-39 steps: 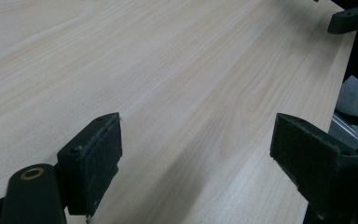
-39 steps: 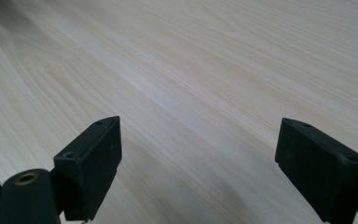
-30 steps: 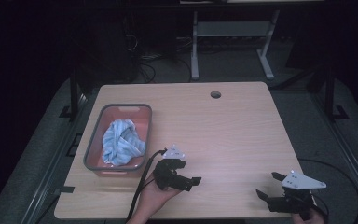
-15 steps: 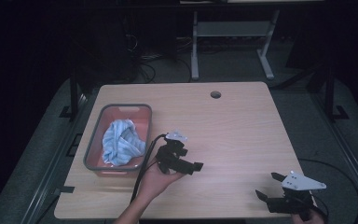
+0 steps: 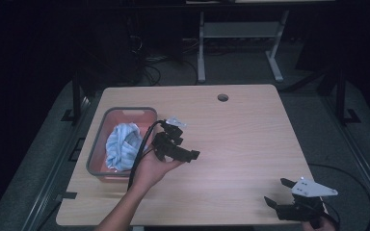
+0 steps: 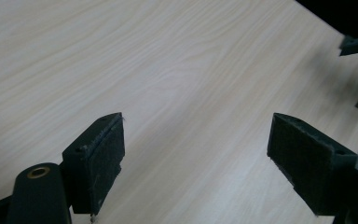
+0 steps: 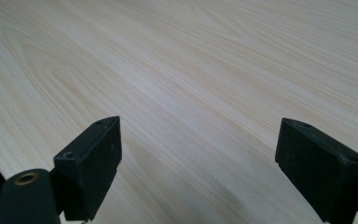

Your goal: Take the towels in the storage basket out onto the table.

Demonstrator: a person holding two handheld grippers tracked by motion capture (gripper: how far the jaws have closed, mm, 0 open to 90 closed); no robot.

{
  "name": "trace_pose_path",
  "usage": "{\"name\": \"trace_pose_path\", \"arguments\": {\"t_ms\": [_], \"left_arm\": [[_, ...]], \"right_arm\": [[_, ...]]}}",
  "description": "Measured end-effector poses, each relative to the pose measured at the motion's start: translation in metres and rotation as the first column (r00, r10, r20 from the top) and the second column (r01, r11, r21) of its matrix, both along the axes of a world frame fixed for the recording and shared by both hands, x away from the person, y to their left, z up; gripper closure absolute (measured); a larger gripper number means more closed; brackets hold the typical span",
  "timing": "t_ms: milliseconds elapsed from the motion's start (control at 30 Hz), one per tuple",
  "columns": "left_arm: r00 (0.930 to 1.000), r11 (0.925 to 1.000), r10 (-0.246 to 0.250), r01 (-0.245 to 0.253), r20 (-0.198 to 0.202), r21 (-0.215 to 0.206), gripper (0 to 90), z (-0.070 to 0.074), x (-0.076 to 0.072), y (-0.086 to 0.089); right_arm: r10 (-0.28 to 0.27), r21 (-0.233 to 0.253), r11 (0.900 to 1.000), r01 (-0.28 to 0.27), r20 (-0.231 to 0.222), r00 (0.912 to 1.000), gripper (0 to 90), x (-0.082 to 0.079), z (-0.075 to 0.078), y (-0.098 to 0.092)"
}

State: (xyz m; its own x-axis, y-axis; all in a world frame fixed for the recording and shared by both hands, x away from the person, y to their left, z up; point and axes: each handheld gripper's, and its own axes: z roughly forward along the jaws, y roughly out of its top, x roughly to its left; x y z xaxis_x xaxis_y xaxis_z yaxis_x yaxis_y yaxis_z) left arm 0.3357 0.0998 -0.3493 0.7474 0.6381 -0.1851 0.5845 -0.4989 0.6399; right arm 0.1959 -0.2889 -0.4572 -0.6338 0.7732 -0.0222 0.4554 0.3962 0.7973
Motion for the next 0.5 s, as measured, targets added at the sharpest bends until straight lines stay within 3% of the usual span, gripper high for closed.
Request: {"name": "trace_pose_path", "arguments": {"t_ms": [100,333,500], "left_arm": [[0.9999,0.9999,0.005,-0.004,-0.011,0.014,18.4,0.008,0.008,0.007],[0.9991,0.9993,0.035,-0.036,-0.023,-0.011,19.5,0.019,0.018,0.022],[0.9984,0.9988,0.048,-0.048,-0.030,0.004,20.9,0.023,0.021,0.034]], "right_arm": [[0.008,-0.023,1.000,-0.008,0.003,1.0000,13.9,0.000,0.001,0.002],[0.010,-0.014,1.000,-0.010,-0.002,0.9999,13.9,0.001,0.000,0.001],[0.000,-0.011,1.000,0.000,-0.001,1.0000,14.0,0.000,0.000,0.001]]}}
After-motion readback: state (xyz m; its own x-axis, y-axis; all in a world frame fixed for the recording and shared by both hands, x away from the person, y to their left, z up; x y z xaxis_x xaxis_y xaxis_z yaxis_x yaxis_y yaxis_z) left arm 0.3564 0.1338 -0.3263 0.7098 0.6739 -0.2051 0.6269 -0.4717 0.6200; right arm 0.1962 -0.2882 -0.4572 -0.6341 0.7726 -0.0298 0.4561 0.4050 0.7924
